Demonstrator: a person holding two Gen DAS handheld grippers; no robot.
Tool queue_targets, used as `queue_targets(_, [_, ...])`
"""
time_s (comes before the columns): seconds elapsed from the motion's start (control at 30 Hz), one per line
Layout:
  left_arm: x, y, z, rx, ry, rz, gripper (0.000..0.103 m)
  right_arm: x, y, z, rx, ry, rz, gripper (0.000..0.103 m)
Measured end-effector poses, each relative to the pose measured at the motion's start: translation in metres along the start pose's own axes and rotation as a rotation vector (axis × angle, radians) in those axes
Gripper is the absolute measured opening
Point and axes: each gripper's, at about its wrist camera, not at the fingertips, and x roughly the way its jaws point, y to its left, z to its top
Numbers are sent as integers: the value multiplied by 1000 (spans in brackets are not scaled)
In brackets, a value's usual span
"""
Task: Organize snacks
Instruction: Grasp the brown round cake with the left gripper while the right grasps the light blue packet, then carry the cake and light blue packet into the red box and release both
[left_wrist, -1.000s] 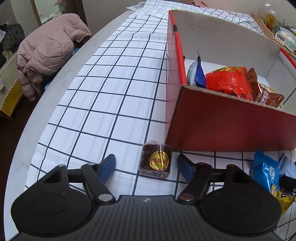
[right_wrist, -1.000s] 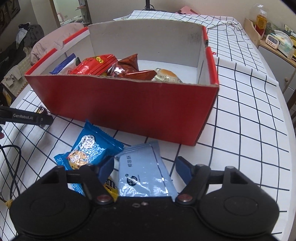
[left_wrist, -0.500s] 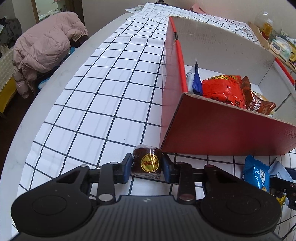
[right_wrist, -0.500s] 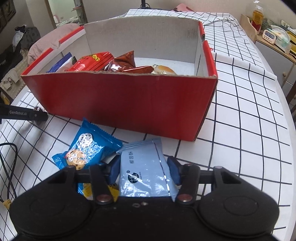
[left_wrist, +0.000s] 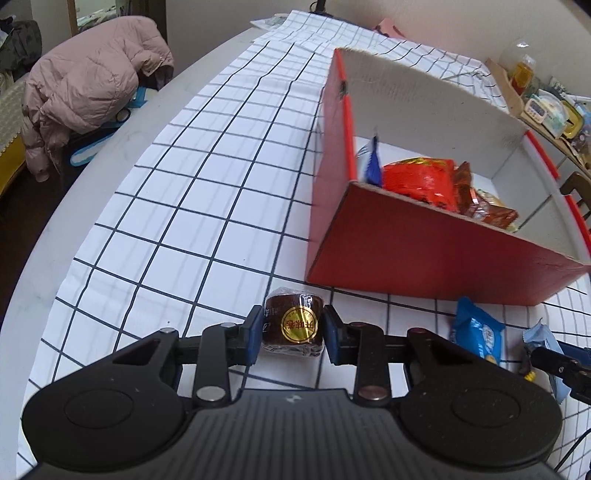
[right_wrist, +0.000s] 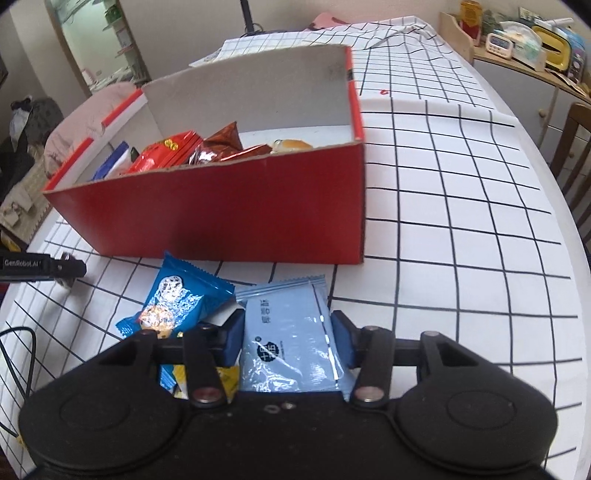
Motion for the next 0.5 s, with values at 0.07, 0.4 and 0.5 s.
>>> queue_targets(0.07, [-6,-3,-1,7,-10,-1,33,-6,0,0,13,-10,8,49])
queue_targets(0.4, [-41,-23,-1,40,-56,-30,33,-46,5,2,56,-84,41,49])
queue_targets(0.5, [-51,-30,3,45,-69,-45,33,-57,9,6,58,-108,50,49])
